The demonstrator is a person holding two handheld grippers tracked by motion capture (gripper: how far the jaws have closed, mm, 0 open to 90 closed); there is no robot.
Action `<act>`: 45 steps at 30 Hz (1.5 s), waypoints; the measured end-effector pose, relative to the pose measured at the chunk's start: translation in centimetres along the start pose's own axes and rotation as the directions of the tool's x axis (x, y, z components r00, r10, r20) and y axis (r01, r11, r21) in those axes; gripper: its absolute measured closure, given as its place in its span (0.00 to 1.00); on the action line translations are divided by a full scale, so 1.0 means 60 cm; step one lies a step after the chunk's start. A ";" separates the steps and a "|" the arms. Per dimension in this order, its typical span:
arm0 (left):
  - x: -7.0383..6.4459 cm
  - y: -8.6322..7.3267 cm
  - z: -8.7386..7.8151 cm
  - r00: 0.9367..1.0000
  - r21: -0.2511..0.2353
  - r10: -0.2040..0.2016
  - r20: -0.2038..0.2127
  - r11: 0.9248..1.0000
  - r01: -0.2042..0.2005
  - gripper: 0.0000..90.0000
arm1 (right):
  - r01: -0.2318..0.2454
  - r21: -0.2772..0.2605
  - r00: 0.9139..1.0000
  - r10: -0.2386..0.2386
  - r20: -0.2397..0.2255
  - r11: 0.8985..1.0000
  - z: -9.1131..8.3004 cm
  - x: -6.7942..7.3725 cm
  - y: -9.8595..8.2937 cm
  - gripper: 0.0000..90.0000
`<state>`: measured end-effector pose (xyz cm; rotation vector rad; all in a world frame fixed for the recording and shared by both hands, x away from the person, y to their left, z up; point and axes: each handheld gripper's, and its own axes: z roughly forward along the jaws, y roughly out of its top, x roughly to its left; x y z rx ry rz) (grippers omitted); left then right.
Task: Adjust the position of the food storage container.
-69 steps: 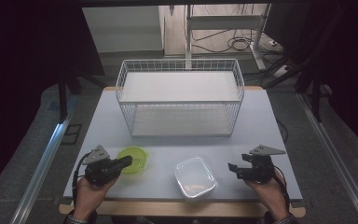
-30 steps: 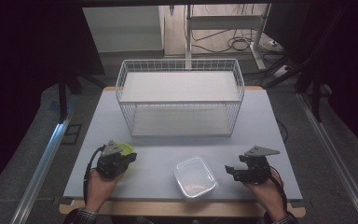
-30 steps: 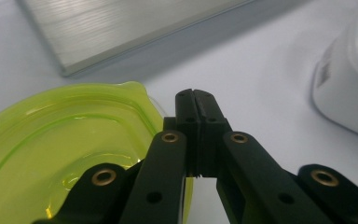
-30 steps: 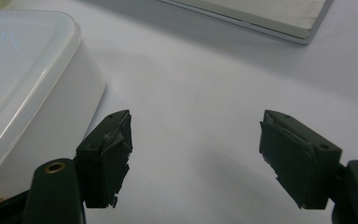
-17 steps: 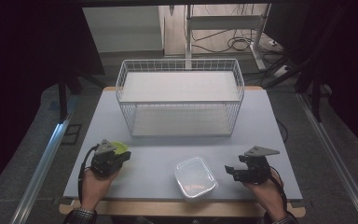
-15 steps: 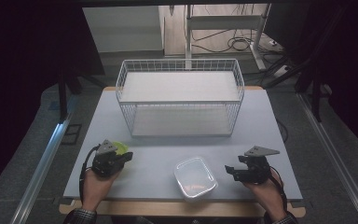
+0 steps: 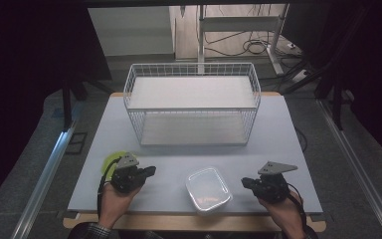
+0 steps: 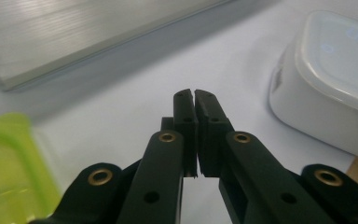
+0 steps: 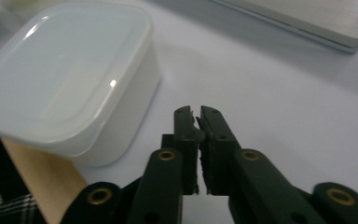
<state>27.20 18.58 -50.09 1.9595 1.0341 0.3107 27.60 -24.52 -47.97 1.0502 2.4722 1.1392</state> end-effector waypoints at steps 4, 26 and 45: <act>-0.009 -0.001 0.010 0.999 0.010 0.027 0.020 1.000 -0.027 0.98 | 0.001 0.014 0.999 -0.001 -0.033 1.000 -0.001 0.015 -0.003 0.99; -0.017 0.005 0.038 0.997 0.016 0.026 0.068 0.999 -0.028 0.99 | 0.003 0.102 0.984 0.015 -0.178 0.995 0.021 0.079 -0.028 0.97; -0.032 0.021 0.098 0.992 0.066 0.027 0.120 0.997 -0.035 0.99 | -0.127 0.064 0.979 0.135 -0.152 0.990 0.071 0.035 0.021 0.98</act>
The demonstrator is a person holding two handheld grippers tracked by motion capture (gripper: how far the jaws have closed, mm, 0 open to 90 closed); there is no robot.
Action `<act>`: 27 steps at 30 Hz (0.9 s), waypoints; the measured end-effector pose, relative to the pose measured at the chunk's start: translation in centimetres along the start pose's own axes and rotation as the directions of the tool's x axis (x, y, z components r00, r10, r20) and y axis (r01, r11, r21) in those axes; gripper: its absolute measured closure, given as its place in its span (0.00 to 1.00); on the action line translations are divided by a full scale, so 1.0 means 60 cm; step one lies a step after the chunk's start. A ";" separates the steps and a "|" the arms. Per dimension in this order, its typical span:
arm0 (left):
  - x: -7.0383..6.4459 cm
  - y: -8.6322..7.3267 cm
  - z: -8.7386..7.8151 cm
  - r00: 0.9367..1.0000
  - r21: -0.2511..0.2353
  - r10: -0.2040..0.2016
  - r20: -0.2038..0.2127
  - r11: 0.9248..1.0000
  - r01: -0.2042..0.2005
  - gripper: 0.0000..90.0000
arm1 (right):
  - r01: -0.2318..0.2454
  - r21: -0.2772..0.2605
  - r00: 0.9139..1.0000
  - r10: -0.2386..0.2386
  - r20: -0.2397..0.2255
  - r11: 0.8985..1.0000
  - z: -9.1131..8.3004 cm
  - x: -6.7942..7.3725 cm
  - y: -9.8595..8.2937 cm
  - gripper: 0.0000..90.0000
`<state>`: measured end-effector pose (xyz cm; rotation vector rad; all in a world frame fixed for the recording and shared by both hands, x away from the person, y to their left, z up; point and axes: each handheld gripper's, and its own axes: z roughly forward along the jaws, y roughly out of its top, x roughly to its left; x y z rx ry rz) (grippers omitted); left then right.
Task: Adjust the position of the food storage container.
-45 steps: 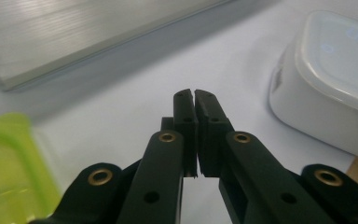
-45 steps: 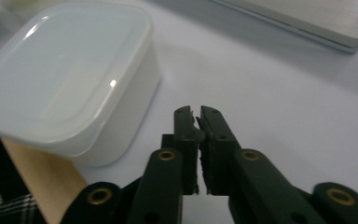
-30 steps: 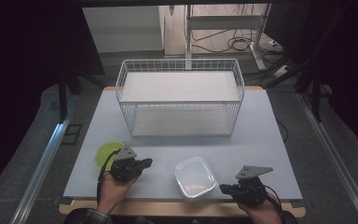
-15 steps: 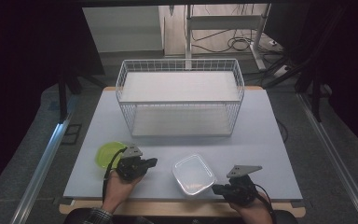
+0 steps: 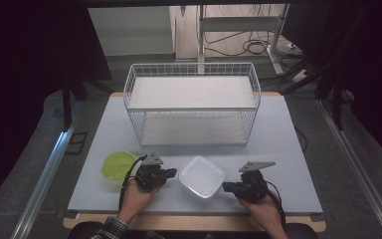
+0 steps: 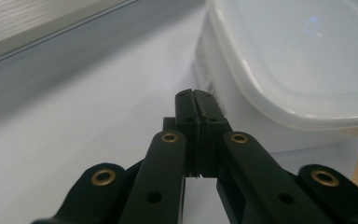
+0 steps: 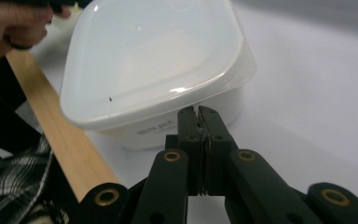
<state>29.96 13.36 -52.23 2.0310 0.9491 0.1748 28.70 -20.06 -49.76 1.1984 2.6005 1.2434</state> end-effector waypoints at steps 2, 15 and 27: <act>0.000 0.001 0.001 1.000 0.002 0.007 0.001 1.000 -0.007 0.99 | -0.013 -0.011 1.000 0.013 -0.001 1.000 0.006 -0.006 0.010 0.98; 0.003 -0.003 -0.002 1.000 0.010 -0.022 -0.014 1.000 0.022 0.99 | -0.004 -0.005 1.000 0.004 0.020 1.000 0.048 -0.028 0.058 0.99; -0.011 -0.003 0.000 1.000 0.024 -0.014 -0.012 1.000 0.014 0.99 | 0.005 0.004 0.999 -0.006 0.037 1.000 0.052 -0.039 0.065 0.99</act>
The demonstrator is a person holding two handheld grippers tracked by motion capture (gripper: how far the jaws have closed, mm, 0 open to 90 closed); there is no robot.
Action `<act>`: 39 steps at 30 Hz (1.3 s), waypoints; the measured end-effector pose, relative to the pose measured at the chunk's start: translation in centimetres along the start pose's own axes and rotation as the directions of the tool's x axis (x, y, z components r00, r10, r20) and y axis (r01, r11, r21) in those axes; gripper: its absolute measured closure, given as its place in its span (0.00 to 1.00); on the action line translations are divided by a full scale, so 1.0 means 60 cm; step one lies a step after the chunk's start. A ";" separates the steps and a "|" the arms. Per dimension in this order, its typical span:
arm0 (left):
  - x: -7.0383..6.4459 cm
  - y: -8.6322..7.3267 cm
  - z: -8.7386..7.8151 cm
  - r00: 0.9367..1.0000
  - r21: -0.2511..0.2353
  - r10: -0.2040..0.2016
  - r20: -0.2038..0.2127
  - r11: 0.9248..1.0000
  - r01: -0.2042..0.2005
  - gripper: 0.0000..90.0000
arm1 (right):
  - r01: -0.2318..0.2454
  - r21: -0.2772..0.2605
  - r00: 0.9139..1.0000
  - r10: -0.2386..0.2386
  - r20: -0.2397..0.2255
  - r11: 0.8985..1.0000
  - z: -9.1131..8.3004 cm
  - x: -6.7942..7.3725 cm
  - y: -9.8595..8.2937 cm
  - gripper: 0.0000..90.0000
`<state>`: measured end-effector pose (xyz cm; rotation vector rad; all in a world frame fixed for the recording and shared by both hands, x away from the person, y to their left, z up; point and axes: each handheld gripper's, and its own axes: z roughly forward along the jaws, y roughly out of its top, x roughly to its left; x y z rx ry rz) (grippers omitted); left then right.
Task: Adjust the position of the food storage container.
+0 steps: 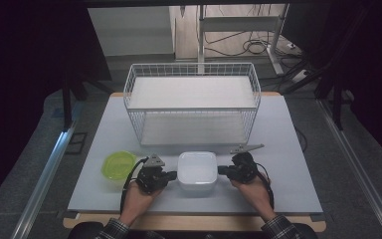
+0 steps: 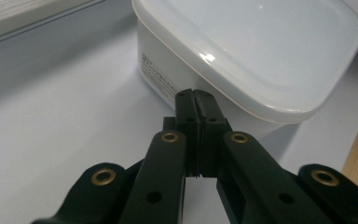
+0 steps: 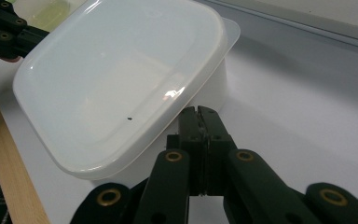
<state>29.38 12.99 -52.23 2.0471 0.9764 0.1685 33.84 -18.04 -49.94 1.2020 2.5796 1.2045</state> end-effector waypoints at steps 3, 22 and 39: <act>0.002 0.000 -0.001 1.000 -0.007 0.002 -0.012 1.000 -0.002 0.99 | 0.019 -0.005 1.000 -0.019 0.004 1.000 -0.001 0.003 -0.001 0.98; 0.001 -0.026 -0.062 0.991 -0.042 0.062 -0.115 0.997 -0.067 0.53 | 0.178 -0.091 0.981 -0.170 0.095 0.980 -0.058 0.021 -0.024 0.64; -0.009 -0.055 -0.090 0.985 -0.166 0.149 -0.084 0.973 -0.162 0.16 | 0.186 -0.149 0.978 -0.169 0.118 0.971 -0.074 0.020 -0.045 0.19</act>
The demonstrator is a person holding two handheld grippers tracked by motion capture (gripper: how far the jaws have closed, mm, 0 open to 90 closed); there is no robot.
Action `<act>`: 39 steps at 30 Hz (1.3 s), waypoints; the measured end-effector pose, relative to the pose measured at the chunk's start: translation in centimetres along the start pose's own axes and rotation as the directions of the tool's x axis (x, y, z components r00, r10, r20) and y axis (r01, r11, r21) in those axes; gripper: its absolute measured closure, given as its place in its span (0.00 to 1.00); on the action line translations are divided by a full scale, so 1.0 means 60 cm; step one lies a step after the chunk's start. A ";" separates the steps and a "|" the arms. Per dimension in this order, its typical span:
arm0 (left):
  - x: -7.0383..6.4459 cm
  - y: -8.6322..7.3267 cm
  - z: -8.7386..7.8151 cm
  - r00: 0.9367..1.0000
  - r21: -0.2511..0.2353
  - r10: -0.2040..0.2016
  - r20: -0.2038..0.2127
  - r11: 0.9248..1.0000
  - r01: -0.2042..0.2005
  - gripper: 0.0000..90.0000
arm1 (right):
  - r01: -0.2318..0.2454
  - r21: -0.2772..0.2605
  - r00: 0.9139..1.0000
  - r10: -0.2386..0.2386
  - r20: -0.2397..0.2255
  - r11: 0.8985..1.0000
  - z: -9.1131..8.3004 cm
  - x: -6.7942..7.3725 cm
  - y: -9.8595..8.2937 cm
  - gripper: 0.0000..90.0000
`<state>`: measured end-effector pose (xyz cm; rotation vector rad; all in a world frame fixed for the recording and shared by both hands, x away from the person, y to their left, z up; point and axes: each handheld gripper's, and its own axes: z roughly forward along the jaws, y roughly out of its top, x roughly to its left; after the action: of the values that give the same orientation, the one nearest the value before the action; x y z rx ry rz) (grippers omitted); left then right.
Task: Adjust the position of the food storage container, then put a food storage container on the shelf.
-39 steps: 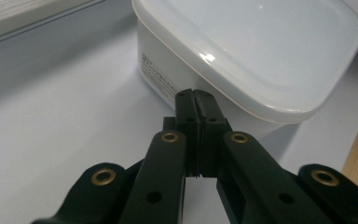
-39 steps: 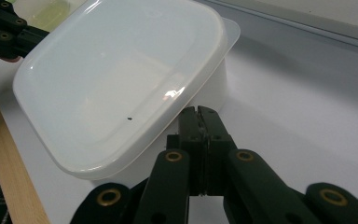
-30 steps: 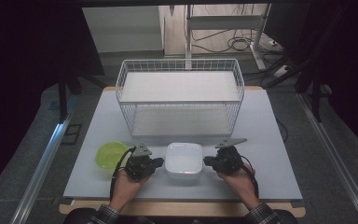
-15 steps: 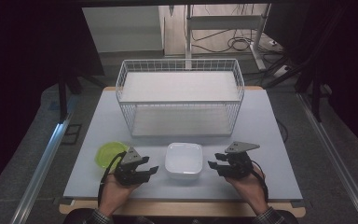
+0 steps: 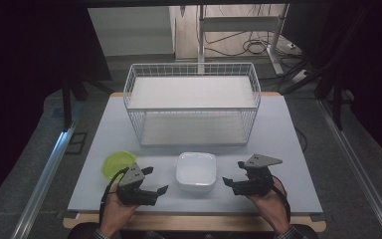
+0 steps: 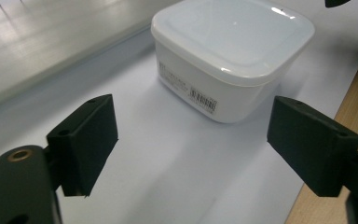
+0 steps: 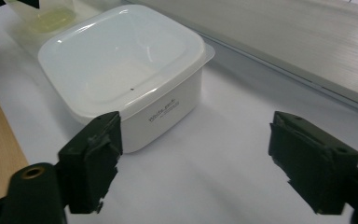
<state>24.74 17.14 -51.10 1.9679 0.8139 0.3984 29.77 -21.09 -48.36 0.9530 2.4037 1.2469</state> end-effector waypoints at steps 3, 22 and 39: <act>0.000 -0.003 -0.001 1.000 0.000 0.005 0.008 1.000 -0.005 0.14 | -0.002 0.003 1.000 0.002 -0.002 1.000 0.000 0.000 -0.005 0.14; 0.001 -0.006 0.008 1.000 0.050 -0.014 -0.021 0.999 0.015 0.10 | 0.041 0.034 0.999 -0.041 -0.011 0.999 0.010 0.000 -0.013 0.04; 0.005 0.023 0.030 0.997 0.094 -0.055 0.056 0.994 0.050 0.07 | 0.029 0.028 0.999 -0.028 -0.035 0.999 0.016 0.007 0.008 0.04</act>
<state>26.53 15.70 -50.84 2.0293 0.8578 0.2747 30.18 -20.00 -48.52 0.9094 2.4589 1.2320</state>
